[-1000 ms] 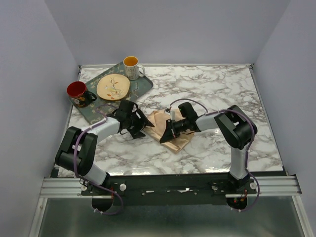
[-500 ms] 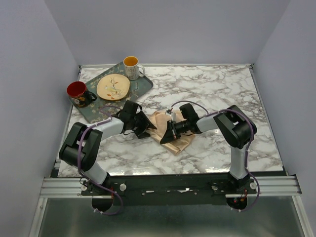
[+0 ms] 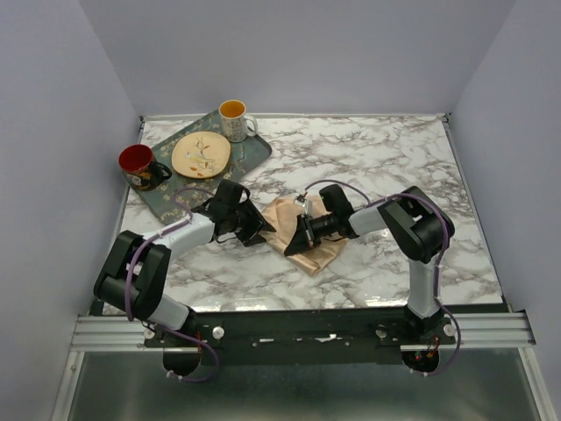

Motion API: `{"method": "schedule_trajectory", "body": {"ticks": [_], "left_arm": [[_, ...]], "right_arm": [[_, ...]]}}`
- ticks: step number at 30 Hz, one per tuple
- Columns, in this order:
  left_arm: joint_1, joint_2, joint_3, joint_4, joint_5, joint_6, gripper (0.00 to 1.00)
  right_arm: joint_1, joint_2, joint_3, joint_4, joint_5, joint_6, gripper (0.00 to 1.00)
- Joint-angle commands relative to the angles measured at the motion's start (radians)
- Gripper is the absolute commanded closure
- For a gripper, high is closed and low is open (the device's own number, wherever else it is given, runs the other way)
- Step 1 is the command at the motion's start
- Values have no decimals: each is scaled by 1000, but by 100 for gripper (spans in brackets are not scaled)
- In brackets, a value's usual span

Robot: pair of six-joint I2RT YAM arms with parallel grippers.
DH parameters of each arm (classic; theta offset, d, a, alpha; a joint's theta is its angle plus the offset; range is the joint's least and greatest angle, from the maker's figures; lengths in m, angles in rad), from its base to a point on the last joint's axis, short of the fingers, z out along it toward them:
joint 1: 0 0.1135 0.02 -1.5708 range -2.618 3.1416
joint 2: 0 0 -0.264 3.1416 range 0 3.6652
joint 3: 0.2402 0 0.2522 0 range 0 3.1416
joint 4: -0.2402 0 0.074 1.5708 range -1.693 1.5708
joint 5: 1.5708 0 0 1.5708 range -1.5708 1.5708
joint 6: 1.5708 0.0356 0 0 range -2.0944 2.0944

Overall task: Fold the napkin, place the utensils inside, and roll it up
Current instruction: Roll the napkin with the utensil

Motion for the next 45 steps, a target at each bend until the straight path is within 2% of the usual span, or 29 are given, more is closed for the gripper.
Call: {"method": "schedule_trajectory", "body": {"ticks": [1,6,16,28,34,39,42,45], "left_arm": [[-4,28,-33,44,16,-44,45],[-4,6,-64,78,15,-52,40],[-14,49,-90,164,38,-75,36],[-21,124,-81,210,42,-95,37],[-24,162,-63,217,38,-90,42],[-26,190,17,113,1,2,57],[-29,210,49,76,-10,31,62],[-35,230,83,35,-24,65,67]], "right_arm": [[-4,42,-45,32,-15,48,99],[-9,32,-73,137,-60,152,99],[-30,62,-113,347,-106,304,99],[-38,78,-117,407,-121,353,99],[-38,88,-130,441,-129,368,99],[-36,101,-140,457,-136,362,99],[-36,108,-133,419,-133,319,99],[-38,98,-118,307,-119,223,100]]}}
